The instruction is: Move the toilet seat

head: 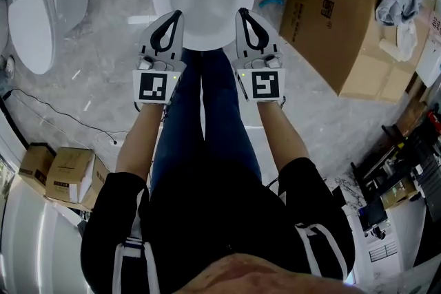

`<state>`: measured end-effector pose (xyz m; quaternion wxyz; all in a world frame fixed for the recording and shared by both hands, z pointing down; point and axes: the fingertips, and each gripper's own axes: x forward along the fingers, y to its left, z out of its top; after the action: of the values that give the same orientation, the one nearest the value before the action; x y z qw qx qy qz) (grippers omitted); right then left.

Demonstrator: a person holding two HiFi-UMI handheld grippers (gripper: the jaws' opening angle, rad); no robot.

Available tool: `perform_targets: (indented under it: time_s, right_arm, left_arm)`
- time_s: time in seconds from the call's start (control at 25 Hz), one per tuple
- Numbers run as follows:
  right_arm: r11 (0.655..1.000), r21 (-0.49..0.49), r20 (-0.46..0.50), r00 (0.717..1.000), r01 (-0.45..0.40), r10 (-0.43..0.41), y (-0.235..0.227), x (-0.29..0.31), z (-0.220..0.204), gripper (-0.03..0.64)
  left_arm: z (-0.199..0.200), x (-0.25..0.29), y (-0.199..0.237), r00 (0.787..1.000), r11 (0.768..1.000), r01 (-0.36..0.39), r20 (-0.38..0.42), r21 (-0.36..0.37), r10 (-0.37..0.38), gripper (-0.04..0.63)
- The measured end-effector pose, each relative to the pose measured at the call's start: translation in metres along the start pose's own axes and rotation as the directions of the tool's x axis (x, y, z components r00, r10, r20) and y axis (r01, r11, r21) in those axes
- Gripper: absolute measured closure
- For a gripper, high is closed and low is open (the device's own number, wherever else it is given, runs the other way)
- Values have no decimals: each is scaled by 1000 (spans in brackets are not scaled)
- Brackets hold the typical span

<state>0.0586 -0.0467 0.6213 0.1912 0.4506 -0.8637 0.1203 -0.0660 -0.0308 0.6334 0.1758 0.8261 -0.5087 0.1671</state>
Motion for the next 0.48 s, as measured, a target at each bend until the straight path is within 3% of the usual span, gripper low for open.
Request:
perform_targets:
  time_s: [0.24, 0.48]
  right_arm:
    - [1000, 4, -74, 997, -12, 12, 3, 3, -43, 597]
    - [999, 46, -36, 999, -5, 7, 5, 4, -65, 597]
  left_arm:
    - [-22, 8, 2, 1000, 1000, 4, 19, -4, -4, 588]
    - [-47, 3, -2, 999, 1000, 30, -31, 3, -30, 588]
